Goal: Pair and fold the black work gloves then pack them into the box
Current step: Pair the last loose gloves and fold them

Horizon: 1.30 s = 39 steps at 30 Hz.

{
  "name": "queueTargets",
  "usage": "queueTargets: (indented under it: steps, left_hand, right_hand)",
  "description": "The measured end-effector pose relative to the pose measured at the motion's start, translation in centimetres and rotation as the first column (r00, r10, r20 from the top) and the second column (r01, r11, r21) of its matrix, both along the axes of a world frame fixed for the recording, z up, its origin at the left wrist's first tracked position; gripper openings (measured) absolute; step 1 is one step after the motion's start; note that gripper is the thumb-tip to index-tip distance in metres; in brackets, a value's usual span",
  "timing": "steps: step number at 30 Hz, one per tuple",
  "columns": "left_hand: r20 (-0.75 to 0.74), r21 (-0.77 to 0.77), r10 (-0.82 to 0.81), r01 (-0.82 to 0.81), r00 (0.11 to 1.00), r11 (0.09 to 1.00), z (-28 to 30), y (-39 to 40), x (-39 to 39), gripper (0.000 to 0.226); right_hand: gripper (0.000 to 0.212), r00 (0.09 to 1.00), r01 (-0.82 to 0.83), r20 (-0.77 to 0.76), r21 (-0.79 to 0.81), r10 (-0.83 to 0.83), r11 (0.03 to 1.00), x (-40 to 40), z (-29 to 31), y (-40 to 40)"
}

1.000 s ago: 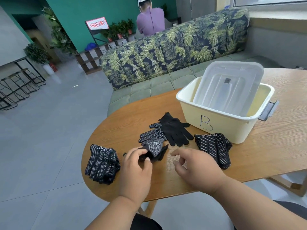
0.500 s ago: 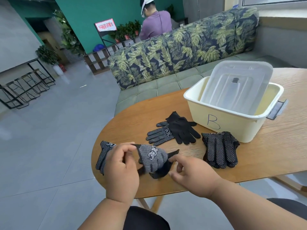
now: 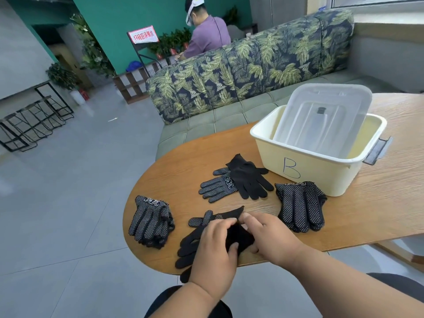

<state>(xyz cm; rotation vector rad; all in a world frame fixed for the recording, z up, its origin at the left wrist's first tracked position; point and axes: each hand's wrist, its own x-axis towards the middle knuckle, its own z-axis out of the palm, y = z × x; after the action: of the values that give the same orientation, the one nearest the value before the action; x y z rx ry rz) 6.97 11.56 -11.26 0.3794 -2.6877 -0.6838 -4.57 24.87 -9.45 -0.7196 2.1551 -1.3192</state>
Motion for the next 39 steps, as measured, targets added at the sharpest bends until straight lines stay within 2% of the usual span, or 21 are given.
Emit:
queueTargets:
  steps: [3, 7, 11, 14, 18, 21, 24, 28, 32, 35, 39]
  left_hand:
    - [0.018, 0.074, 0.044, -0.045, 0.999, 0.996, -0.5, -0.1, 0.3, 0.053]
    - [0.034, 0.08, 0.092, -0.095, 0.995, 0.992, 0.2, -0.5, 0.3, 0.037]
    - [0.074, 0.081, 0.137, -0.143, 0.988, 0.986, 0.9, -1.4, 0.0, 0.032]
    - [0.096, 0.082, 0.147, -0.155, 0.985, 0.985, 1.6, -2.3, -0.6, 0.032]
    - [0.154, 0.026, 0.123, -0.129, 0.98, 0.991, 3.5, -3.4, -2.8, 0.031]
    - [0.279, 0.033, 0.082, -0.095, 0.957, 0.995, 3.8, -4.3, -5.0, 0.032]
    - [0.405, 0.019, 0.061, -0.075, 0.912, 0.997, 3.1, -4.6, -6.8, 0.042]
    - [0.418, -0.002, 0.056, -0.061, 0.907, 0.998, 2.3, -4.8, -7.9, 0.037]
    - [0.285, 0.066, 0.088, -0.111, 0.954, 0.992, 2.2, -5.0, -7.7, 0.007]
    - [0.11, 0.226, 0.201, -0.221, 0.973, 0.949, 3.7, -5.0, -6.9, 0.01]
    - [-0.114, 0.456, 0.347, -0.261, 0.931, 0.851, 7.0, -5.0, -4.9, 0.008]
  right_hand:
    - [0.023, 0.997, 0.011, 0.072, 0.048, -0.014, 0.999, -0.2, 0.1, 0.0]
    - [0.011, 1.0, 0.003, -0.028, 0.185, 0.002, 0.983, -0.2, -0.2, -0.4]
    - [0.004, 0.999, 0.04, 0.012, 0.23, -0.044, 0.972, -0.2, 0.1, -0.2]
    - [0.011, 0.991, 0.046, 0.109, 0.235, -0.074, 0.971, -0.2, 0.7, 0.1]
    - [0.009, 0.979, 0.061, 0.175, 0.237, -0.104, 0.97, -0.2, 1.0, 0.3]
    - [0.019, 0.984, 0.06, 0.151, 0.225, -0.095, 0.973, 0.2, 1.2, 0.3]
    - [0.025, 0.994, 0.062, 0.075, 0.243, -0.083, 0.968, 0.4, 1.2, 0.3]
    - [0.023, 0.996, 0.041, 0.062, 0.279, -0.061, 0.959, 0.1, 1.1, 0.3]
    - [0.019, 0.993, 0.034, 0.096, 0.272, -0.062, 0.962, 0.0, 1.6, 0.4]
    - [0.019, 0.984, 0.05, 0.157, 0.231, -0.088, 0.972, 0.1, 1.7, 0.4]
    - [0.023, 0.913, 0.099, 0.393, 0.051, -0.111, 0.994, 0.3, 2.0, 0.3]
